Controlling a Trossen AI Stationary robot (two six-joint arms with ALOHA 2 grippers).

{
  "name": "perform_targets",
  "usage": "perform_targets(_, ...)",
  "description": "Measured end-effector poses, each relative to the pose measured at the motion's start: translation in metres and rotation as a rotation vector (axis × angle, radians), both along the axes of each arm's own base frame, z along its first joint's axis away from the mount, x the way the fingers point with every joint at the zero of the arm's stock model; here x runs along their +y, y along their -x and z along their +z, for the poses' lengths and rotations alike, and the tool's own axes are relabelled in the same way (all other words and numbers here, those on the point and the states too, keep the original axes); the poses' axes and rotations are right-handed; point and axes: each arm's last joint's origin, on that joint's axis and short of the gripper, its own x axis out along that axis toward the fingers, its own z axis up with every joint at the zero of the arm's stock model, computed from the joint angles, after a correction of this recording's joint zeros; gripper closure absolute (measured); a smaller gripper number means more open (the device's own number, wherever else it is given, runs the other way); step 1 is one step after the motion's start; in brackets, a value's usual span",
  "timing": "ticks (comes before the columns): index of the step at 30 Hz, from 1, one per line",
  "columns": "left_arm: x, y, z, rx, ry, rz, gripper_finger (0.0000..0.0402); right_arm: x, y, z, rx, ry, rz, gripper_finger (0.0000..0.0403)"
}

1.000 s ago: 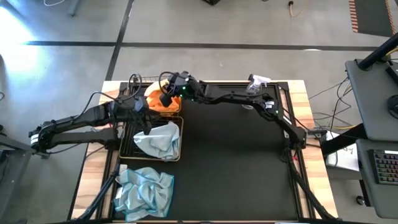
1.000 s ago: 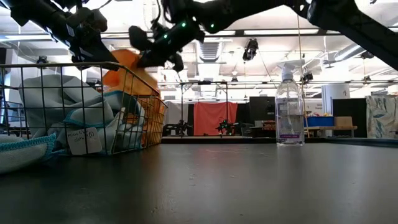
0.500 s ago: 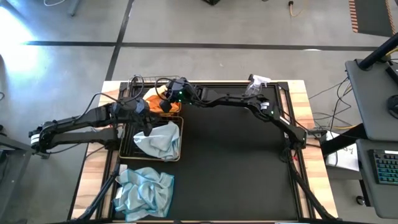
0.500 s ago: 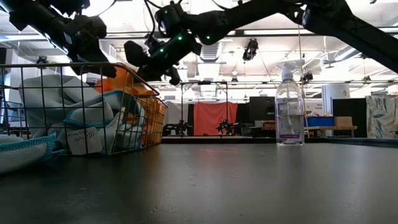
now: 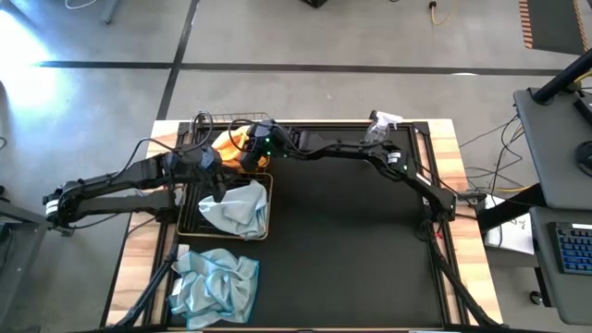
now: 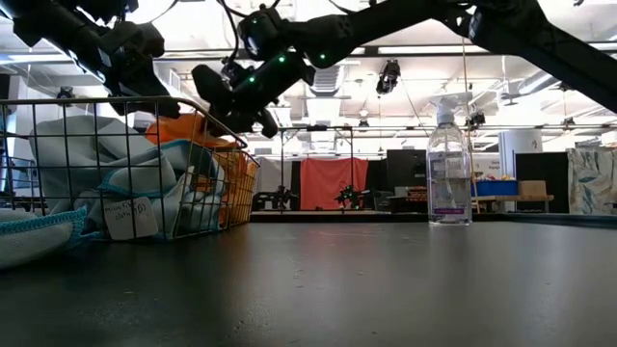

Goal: Sort microfiber towel by color & place in baskets
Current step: Put the yellow towel into the top wire basket, then put the blue towel into the bottom wire basket

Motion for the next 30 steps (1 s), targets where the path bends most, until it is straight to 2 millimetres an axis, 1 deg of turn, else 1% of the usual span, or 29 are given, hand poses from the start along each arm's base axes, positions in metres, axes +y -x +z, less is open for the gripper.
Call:
perform_targets(2,0.000,0.000,0.000,0.001,0.000,0.000,0.0318,0.005,0.000,0.001,0.010,-0.021,0.035,0.0271)
perform_targets(6,0.000,0.000,0.000,-0.001,0.000,0.000,0.0318,0.020,0.007,0.012,0.055,-0.084,0.145,0.0247)
perform_targets(10,0.000,0.001,0.001,-0.006,-0.002,0.000,0.0318,0.038,0.020,0.029,0.134,-0.115,0.201,0.0240)
perform_targets(13,-0.001,0.002,0.001,-0.011,-0.004,0.000,0.0318,0.052,0.028,0.038,0.187,-0.126,0.223,0.0239)
perform_targets(20,-0.001,0.004,0.003,-0.029,0.002,0.004,0.0318,0.091,0.035,0.045,0.263,-0.140,0.291,0.0244)
perform_targets(23,-0.002,0.005,0.004,-0.042,0.014,0.004,0.0318,0.109,0.037,0.044,0.302,-0.148,0.321,0.0249)
perform_targets(30,-0.008,0.006,0.007,-0.089,0.100,-0.118,0.0318,0.150,0.043,0.041,0.388,-0.154,0.394,0.0262)
